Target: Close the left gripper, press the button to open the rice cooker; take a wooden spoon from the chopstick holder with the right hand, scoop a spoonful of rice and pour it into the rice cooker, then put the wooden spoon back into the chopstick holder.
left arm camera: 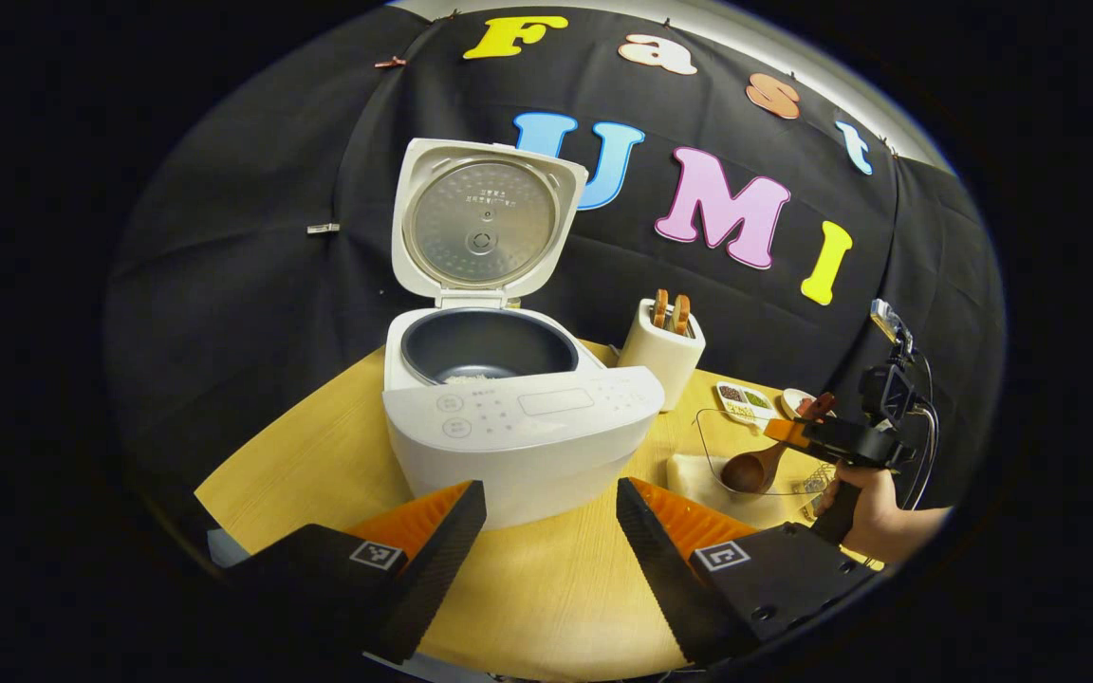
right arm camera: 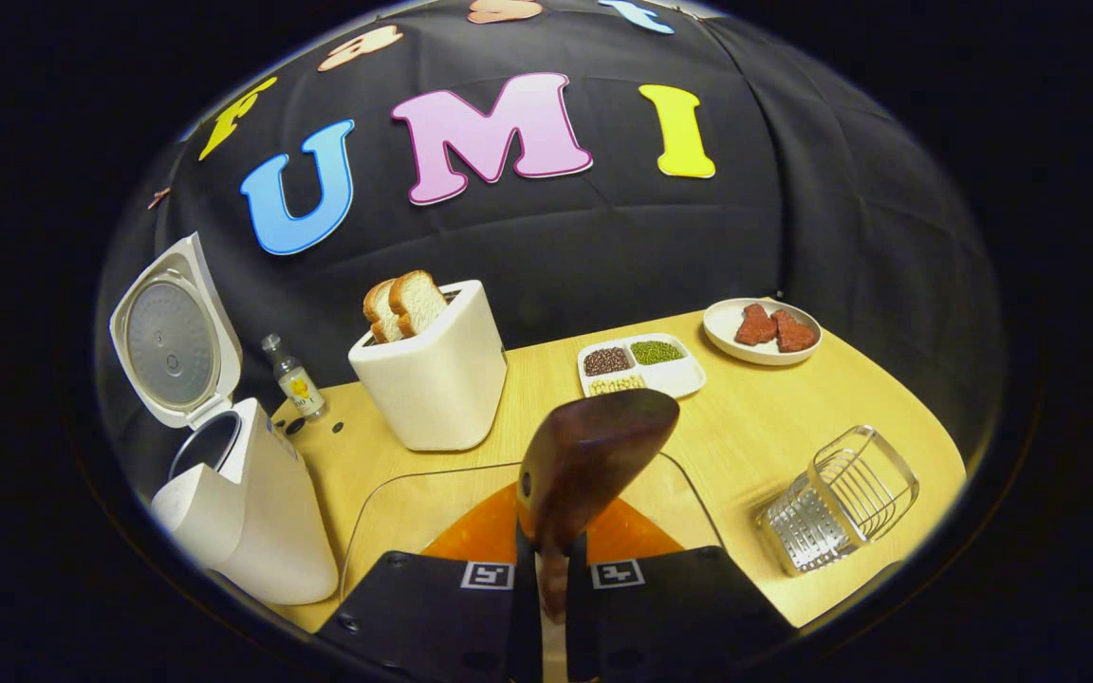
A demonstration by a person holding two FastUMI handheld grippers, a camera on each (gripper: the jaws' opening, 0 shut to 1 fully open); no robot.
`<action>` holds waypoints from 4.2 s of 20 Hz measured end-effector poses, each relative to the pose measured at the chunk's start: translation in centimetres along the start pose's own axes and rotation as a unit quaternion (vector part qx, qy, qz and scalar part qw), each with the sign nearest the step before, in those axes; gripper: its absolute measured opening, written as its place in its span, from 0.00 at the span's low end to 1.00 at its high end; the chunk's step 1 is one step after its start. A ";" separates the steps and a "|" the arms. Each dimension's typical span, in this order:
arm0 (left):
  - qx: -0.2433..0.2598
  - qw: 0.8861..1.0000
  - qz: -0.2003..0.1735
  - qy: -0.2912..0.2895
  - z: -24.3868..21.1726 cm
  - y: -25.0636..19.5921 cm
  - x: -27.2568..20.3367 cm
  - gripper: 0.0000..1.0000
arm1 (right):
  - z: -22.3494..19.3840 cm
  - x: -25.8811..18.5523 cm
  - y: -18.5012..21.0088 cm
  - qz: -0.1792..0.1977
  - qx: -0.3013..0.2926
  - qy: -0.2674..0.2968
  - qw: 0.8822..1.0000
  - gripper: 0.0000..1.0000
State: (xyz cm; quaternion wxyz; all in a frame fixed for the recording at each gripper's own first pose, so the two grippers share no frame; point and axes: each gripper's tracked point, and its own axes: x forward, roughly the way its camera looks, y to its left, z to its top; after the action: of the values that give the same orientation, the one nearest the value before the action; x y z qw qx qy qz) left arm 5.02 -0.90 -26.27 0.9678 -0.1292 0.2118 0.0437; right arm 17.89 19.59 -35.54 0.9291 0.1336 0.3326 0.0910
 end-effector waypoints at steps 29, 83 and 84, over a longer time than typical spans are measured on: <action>-0.015 0.997 -0.058 -0.051 4.1 2.8 -4.3 0.96 | 3.5 -7.1 -5.2 -0.052 0.373 0.054 0.925 0.14; -0.066 0.995 0.021 -0.078 5.1 15.5 -6.2 0.96 | 5.9 -4.7 40.1 0.327 -0.229 -0.064 0.915 0.14; -0.066 0.994 0.016 -0.080 5.1 14.9 -6.3 0.96 | 5.5 -4.8 40.5 0.334 -0.236 -0.067 0.910 0.14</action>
State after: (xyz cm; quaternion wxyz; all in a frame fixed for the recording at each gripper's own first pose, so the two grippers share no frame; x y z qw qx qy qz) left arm -0.73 14.63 -22.59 0.9700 -0.1860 0.1325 0.0829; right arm 14.52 55.76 -16.11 0.8690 0.0193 0.1744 0.4626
